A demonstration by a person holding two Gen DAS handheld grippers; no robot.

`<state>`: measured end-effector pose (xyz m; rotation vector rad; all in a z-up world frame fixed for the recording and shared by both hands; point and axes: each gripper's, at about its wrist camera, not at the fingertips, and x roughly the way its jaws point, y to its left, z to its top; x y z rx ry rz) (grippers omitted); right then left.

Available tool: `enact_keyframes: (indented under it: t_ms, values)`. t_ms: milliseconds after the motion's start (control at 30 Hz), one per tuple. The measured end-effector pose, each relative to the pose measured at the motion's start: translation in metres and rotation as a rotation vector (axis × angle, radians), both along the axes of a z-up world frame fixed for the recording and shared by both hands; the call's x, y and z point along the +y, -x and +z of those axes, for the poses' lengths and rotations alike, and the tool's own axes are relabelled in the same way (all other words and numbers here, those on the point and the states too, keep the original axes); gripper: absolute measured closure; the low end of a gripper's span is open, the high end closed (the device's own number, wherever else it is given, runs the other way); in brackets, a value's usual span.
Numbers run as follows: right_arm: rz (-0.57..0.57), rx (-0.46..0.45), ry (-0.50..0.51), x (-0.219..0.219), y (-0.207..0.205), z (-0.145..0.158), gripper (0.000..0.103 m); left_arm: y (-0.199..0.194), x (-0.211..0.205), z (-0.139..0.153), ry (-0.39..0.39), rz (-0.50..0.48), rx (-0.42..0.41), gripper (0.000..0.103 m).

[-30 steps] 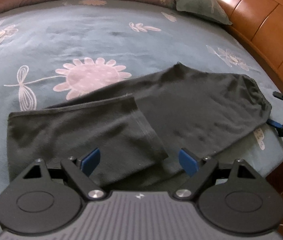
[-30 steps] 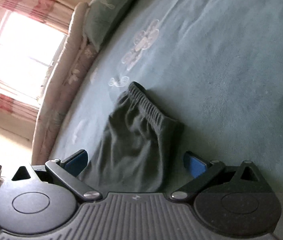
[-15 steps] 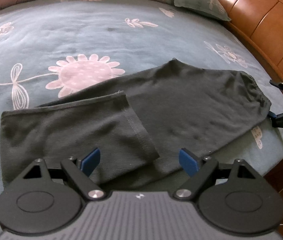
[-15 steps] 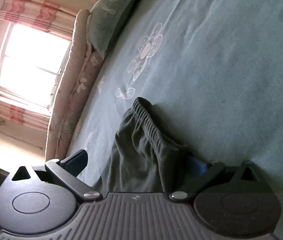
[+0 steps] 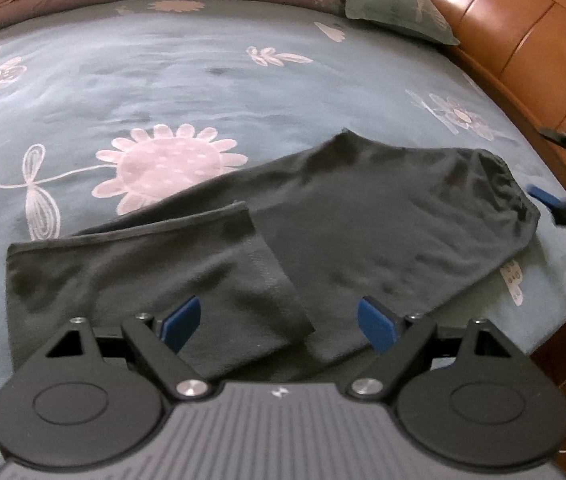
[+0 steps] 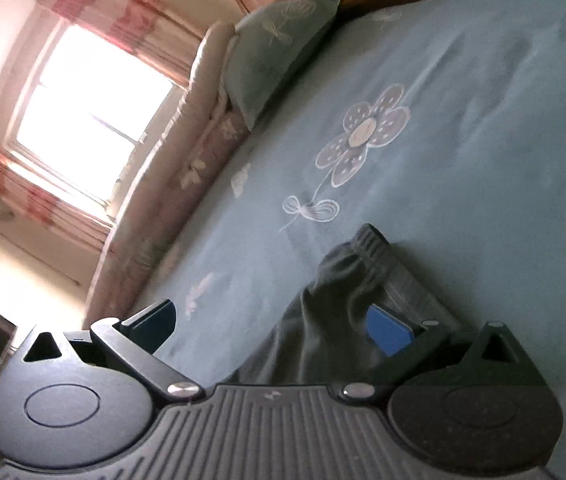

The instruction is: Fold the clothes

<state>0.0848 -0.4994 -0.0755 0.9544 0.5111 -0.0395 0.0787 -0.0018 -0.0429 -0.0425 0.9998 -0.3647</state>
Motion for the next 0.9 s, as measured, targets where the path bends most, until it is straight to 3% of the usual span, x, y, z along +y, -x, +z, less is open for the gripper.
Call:
enact_keyframes:
  t_ms: [200, 400, 533, 667, 833, 900]
  values:
    - [-0.023, 0.082, 0.098, 0.011, -0.065, -0.025, 0.000, -0.007, -0.005, -0.004, -0.011, -0.004, 0.023, 0.017]
    - [-0.061, 0.108, 0.201, 0.027, -0.101, -0.025, 0.000, -0.014, -0.011, -0.010, -0.039, -0.014, 0.046, 0.017]
    - [-0.066, 0.128, 0.240, 0.038, -0.093, -0.011, 0.000, -0.012, -0.013, -0.008, -0.042, -0.022, 0.039, 0.017]
    - [-0.032, 0.059, 0.249, 0.062, -0.064, 0.008, 0.000, -0.011, -0.015, -0.006, -0.046, -0.030, 0.031, 0.017]
    - [-0.037, 0.150, 0.219, 0.060, -0.056, -0.017, 0.000, -0.008, -0.017, -0.003, -0.050, -0.040, 0.022, 0.017]
    - [-0.006, 0.099, 0.153, 0.047, -0.044, -0.023, 0.000, -0.008, -0.018, -0.002, -0.051, -0.044, 0.018, 0.017]
